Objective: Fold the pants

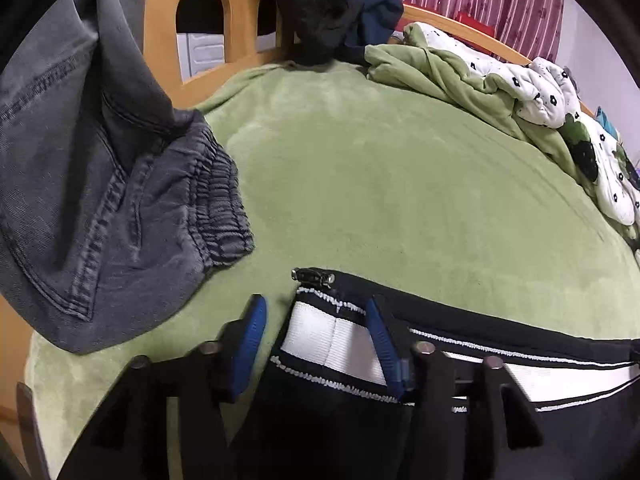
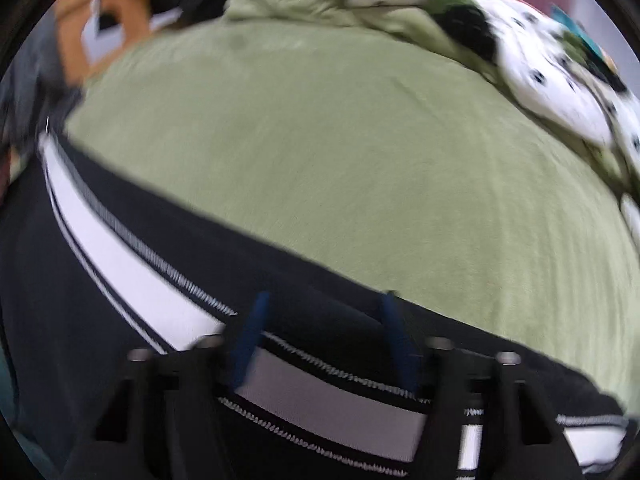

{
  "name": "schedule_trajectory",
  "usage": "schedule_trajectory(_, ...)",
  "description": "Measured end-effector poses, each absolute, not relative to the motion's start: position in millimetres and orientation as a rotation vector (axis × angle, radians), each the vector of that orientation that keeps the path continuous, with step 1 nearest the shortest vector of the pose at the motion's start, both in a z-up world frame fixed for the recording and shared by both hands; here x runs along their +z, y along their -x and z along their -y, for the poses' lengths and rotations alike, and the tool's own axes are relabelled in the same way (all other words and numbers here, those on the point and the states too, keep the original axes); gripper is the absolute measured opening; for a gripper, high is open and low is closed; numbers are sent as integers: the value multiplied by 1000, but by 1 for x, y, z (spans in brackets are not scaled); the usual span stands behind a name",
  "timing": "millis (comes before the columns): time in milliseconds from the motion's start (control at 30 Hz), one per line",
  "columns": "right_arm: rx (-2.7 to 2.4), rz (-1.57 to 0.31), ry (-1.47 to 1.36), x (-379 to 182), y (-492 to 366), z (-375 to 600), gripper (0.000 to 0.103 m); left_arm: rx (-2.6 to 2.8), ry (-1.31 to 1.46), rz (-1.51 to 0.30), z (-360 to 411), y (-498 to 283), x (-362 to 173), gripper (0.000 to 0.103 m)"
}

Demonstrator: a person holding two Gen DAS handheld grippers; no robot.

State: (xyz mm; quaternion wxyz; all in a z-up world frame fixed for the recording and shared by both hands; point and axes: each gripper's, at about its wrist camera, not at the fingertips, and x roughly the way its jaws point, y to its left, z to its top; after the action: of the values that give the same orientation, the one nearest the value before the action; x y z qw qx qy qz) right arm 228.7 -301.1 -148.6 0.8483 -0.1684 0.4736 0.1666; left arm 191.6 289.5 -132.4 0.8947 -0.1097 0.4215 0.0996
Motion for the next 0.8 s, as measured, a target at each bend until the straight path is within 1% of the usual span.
schedule_trajectory(33, 338, -982, 394, -146, -225, 296, 6, 201, 244, -865, -291, -190, -132, 22)
schedule_trajectory(67, 335, -967, 399, -142, -222, 296, 4, 203, 250, -848, -291, -187, -130, 19)
schedule_trajectory(100, 330, -929, 392, -135, -218, 297, 3, 205, 247, -823, -291, -183, -127, 9)
schedule_trajectory(167, 326, -846, 316, -114, -209, 308, 3, 207, 245, -773, -294, -173, -117, 9)
schedule_trajectory(233, 323, -817, 252, -108, -211, 315, 3, 199, 299, -737, -301, -167, -114, 9)
schedule_trajectory(367, 271, -867, 218, -138, -235, 311, 3, 267, 282, -821, -301, -191, -138, 9)
schedule_trajectory(433, 243, -895, 201, -155, -243, 310, 4, 296, 273, -833, -298, -197, -145, 11)
schedule_trajectory(467, 235, -899, 196, -158, -244, 311, 5, 309, 260, -847, -295, -199, -146, 13)
schedule_trajectory(500, 229, -890, 191, -156, -243, 313, 5, 315, 243, -856, -292, -199, -145, 19)
schedule_trajectory(533, 227, -891, 164, -151, -241, 317, 7, 325, 214, -873, -289, -199, -143, 39)
schedule_trajectory(567, 224, -897, 145, -148, -239, 321, 11, 344, 174, -903, -284, -199, -141, 50)
schedule_trajectory(600, 204, -894, 122, -139, -235, 330, 11, 360, 132, -911, -279, -196, -138, 57)
schedule_trajectory(633, 174, -870, 107, -130, -229, 340, 13, 372, 85, -901, -273, -190, -134, 57)
schedule_trajectory(700, 103, -806, 82, -114, -211, 363, 28, 390, 4, -882, -259, -176, -124, 57)
schedule_trajectory(733, 70, -786, 68, -108, -204, 377, 44, 373, -32, -863, -249, -167, -117, 59)
schedule_trajectory(767, 46, -777, 60, -106, -201, 386, 48, 347, -47, -847, -240, -161, -112, 61)
schedule_trajectory(800, 11, -777, 52, -107, -197, 401, 48, 316, -49, -831, -231, -156, -109, 64)
